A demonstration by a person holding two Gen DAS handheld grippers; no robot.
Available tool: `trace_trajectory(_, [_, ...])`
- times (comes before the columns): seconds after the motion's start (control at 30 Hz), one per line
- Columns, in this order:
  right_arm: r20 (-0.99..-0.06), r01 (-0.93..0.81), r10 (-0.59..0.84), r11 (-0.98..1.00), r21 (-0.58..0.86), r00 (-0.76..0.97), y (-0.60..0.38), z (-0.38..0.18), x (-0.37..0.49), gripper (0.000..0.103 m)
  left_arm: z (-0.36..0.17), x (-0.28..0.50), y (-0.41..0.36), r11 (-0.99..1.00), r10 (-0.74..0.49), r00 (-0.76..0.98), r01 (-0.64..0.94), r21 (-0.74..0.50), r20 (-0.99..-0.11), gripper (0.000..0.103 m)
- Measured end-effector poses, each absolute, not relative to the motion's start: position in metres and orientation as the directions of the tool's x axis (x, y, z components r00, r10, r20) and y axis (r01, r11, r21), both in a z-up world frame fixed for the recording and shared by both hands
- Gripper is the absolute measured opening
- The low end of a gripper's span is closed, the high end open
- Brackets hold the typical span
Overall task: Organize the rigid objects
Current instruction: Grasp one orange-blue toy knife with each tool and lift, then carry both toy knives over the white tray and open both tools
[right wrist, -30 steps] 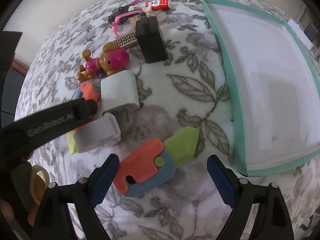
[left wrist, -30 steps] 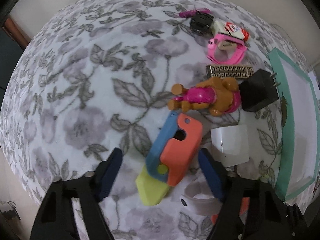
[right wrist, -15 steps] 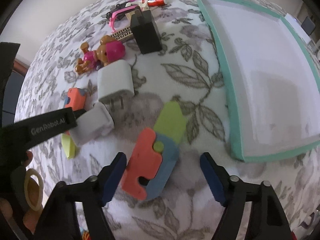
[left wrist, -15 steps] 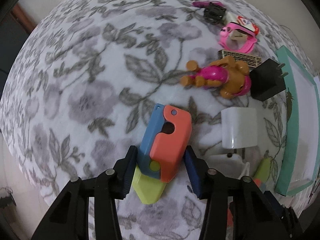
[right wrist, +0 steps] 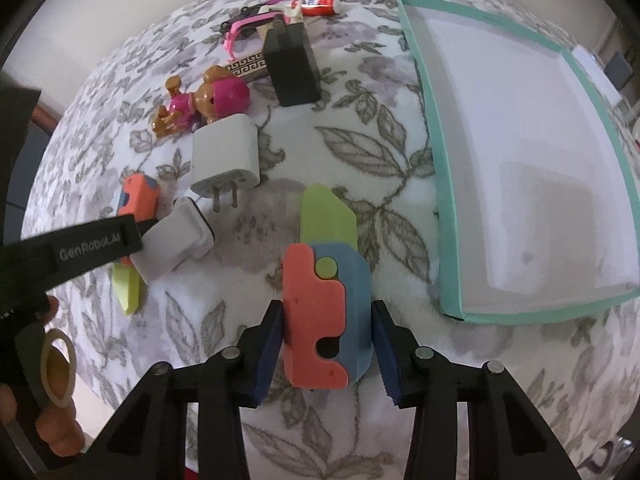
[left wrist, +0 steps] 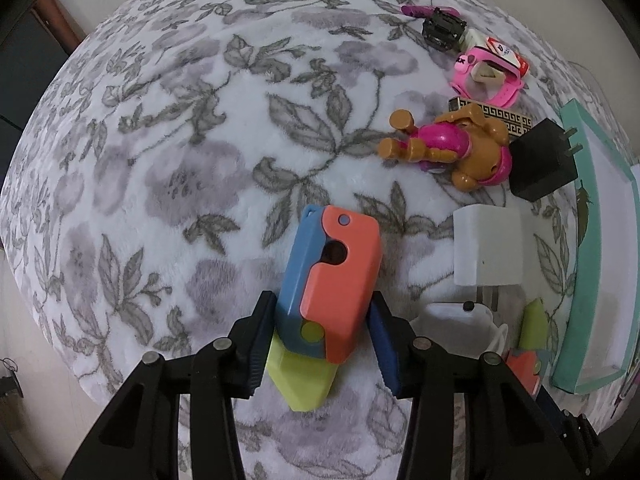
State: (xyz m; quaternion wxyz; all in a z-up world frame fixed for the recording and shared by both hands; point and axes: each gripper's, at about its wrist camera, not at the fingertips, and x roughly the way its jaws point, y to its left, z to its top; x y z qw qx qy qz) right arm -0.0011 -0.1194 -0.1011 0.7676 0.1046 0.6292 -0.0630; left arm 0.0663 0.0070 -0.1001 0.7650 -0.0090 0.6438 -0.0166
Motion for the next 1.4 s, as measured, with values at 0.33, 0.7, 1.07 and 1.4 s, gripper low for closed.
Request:
trace_trajectory(0.33, [-0.963,0.227,0.104,0.96,0.162,0.25,-0.115,-0.09,0.002,0.045,-0.102,0.09,0.045,0.997,-0.044,0.193,-0.052,-0.055,-0.98,0.047])
trace_trajectory(0.7, [-0.915,0.252,0.117,0.941,0.227,0.387,-0.141,-0.045,0.003,0.045,-0.03,0.095,0.06,0.992,-0.068,0.327,-0.075,-0.098,-0.943,0.047])
trace_trajectory(1.07, [-0.849,0.376,-0.117,0.921,0.101,0.516,-0.206,-0.002,0.006,0.045,0.017,0.093,-0.05,0.982,-0.186,0.384,0.108,-0.156,-0.904,0.047])
trace_trajectory(1.4, [-0.868,0.557,-0.17,0.819,0.14,0.467,-0.3,-0.006,-0.001,0.045,0.002,0.092,-0.144,0.958,-0.233,0.327,0.241,-0.158,-0.916,0.047])
